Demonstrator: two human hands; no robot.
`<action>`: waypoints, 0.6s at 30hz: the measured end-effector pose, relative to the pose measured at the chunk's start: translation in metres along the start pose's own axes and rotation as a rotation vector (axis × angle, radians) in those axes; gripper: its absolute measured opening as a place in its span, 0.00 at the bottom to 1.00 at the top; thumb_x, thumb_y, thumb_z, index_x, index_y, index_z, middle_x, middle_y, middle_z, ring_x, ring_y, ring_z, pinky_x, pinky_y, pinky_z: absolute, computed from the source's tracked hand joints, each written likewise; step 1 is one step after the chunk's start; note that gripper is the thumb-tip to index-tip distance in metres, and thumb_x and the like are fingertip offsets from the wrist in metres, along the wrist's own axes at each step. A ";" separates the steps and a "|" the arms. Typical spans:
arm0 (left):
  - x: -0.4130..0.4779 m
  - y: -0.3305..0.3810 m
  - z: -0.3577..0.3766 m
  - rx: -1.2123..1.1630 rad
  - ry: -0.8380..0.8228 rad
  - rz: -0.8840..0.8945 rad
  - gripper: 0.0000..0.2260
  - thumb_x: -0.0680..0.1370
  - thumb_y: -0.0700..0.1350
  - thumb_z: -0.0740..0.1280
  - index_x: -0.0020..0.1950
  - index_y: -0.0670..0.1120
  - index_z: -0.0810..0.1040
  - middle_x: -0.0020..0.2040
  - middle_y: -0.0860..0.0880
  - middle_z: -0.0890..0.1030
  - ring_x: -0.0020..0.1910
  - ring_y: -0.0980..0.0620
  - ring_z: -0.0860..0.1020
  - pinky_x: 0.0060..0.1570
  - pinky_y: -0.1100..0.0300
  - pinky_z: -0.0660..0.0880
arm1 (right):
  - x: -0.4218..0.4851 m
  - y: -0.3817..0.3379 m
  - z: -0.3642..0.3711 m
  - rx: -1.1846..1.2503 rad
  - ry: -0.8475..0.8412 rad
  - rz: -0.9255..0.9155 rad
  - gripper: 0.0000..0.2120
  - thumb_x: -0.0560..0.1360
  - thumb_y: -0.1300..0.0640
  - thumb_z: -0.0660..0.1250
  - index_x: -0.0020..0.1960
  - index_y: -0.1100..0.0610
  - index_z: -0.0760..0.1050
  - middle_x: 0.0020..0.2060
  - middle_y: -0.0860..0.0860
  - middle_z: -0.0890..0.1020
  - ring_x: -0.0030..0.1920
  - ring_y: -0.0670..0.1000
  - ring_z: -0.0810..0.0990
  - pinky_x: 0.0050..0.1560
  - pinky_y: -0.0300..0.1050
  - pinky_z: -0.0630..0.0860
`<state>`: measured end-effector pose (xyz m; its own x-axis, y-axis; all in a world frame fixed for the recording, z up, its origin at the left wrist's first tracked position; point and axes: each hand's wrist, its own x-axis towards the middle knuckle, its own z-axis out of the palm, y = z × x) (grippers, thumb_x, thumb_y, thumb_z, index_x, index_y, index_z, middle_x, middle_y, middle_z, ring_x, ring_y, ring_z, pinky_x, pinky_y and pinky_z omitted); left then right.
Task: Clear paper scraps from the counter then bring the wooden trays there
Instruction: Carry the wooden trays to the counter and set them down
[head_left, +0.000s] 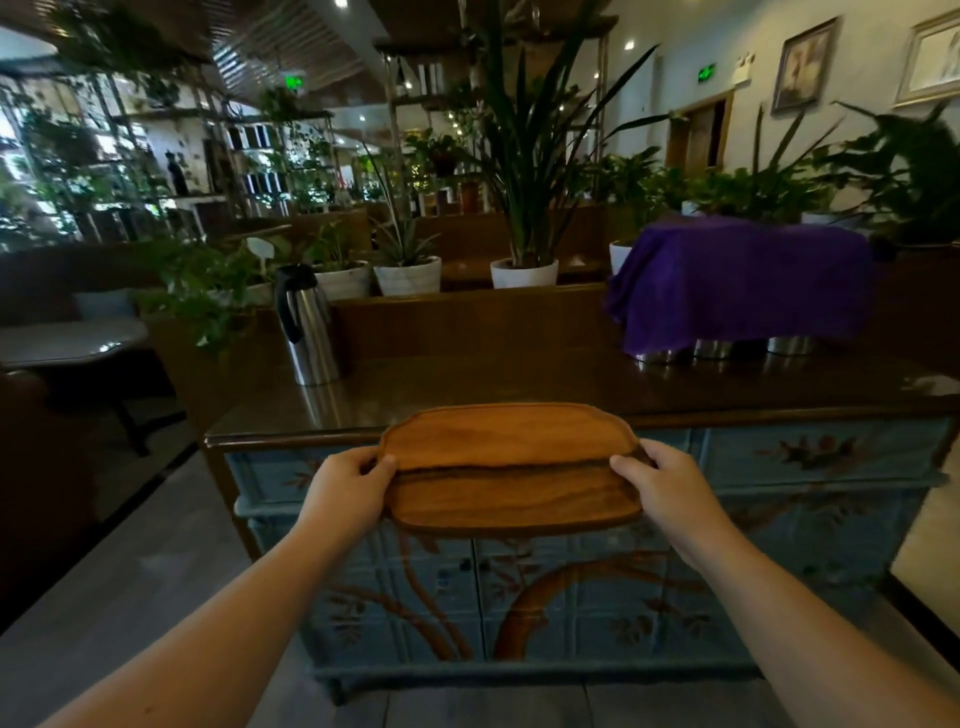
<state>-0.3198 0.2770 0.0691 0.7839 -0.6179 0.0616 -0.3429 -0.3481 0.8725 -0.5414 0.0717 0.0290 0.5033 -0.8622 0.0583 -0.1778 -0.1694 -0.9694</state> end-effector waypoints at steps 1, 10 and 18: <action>0.013 0.002 0.003 0.018 0.005 0.004 0.08 0.80 0.48 0.62 0.49 0.51 0.81 0.40 0.45 0.85 0.38 0.45 0.83 0.40 0.50 0.79 | 0.013 0.000 0.001 -0.012 -0.005 -0.010 0.08 0.78 0.53 0.64 0.52 0.53 0.81 0.46 0.55 0.85 0.46 0.54 0.83 0.53 0.58 0.80; 0.151 -0.008 0.051 0.070 0.027 -0.035 0.07 0.79 0.47 0.64 0.46 0.51 0.81 0.42 0.43 0.85 0.42 0.43 0.83 0.43 0.50 0.80 | 0.169 0.010 0.010 -0.244 -0.198 -0.002 0.14 0.74 0.44 0.68 0.55 0.51 0.78 0.48 0.49 0.83 0.48 0.50 0.82 0.54 0.55 0.80; 0.271 -0.029 0.071 0.134 -0.001 -0.072 0.06 0.78 0.46 0.65 0.45 0.47 0.81 0.39 0.46 0.84 0.38 0.49 0.81 0.35 0.59 0.75 | 0.275 0.018 0.045 -0.425 -0.225 0.000 0.17 0.75 0.44 0.67 0.58 0.53 0.73 0.50 0.50 0.79 0.50 0.52 0.79 0.54 0.55 0.78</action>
<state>-0.1338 0.0699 0.0257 0.8086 -0.5884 0.0011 -0.3523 -0.4826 0.8019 -0.3678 -0.1473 0.0167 0.6655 -0.7453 -0.0404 -0.4841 -0.3898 -0.7834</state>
